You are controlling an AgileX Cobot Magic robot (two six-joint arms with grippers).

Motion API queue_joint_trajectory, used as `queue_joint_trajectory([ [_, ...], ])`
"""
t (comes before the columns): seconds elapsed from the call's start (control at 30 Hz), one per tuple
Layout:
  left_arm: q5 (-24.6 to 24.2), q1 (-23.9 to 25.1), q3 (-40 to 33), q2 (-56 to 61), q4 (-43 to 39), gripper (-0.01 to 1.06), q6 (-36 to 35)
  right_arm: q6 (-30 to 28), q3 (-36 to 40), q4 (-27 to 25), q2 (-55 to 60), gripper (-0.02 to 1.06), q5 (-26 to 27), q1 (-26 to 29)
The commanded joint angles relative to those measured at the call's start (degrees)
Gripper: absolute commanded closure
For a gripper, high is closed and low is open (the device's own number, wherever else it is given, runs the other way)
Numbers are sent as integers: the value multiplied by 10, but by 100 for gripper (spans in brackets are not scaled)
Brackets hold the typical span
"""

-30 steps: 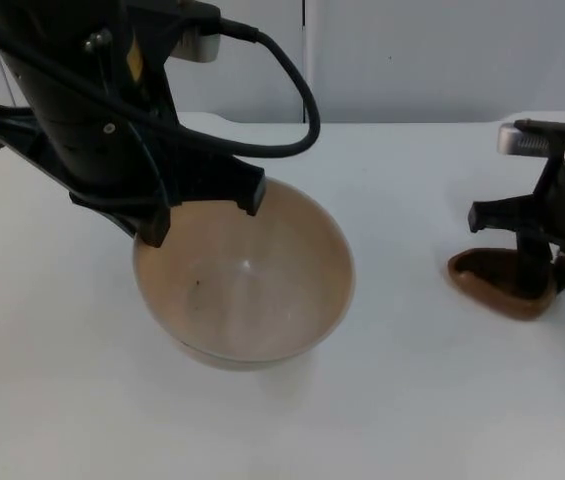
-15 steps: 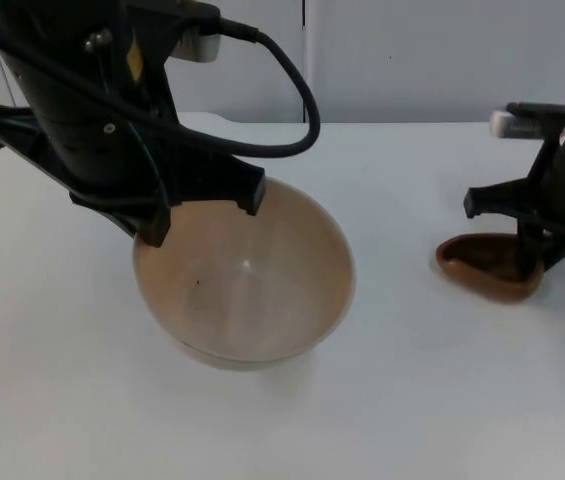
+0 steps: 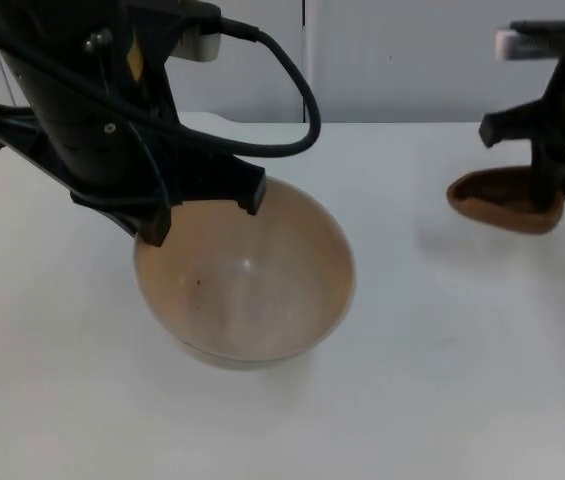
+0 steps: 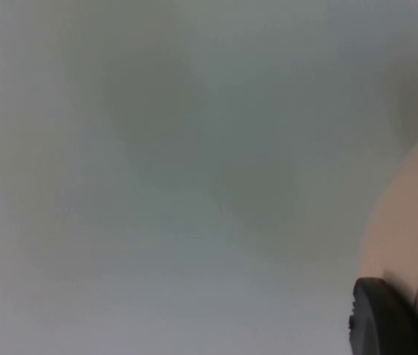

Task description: Pick up the bowl with the left hand and pour the coffee beans from the cup into the bowl with the right hand.

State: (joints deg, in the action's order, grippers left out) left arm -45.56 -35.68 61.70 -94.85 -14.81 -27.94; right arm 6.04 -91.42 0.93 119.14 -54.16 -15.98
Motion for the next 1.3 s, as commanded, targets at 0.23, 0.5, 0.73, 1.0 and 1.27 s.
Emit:
queue_joint_trajectory([
  [0.23, 5, -3, 3, 5, 5, 105, -4, -86, -41, -13, -91, 105, -132, -1],
  [0.5, 5, -3, 3, 5, 5, 105, -4, -121, -48, -27, -136, 105, -158, -1],
  [0.73, 5, -3, 3, 5, 5, 105, -4, -125, -48, -25, -145, 105, -158, -19],
  [1.0, 4, -3, 3, 5, 4, 105, -4, -110, -48, 4, -145, 105, -158, -92],
  [1.27, 4, -3, 3, 5, 4, 105, -4, -91, -48, 32, -143, 105, -158, -176],
])
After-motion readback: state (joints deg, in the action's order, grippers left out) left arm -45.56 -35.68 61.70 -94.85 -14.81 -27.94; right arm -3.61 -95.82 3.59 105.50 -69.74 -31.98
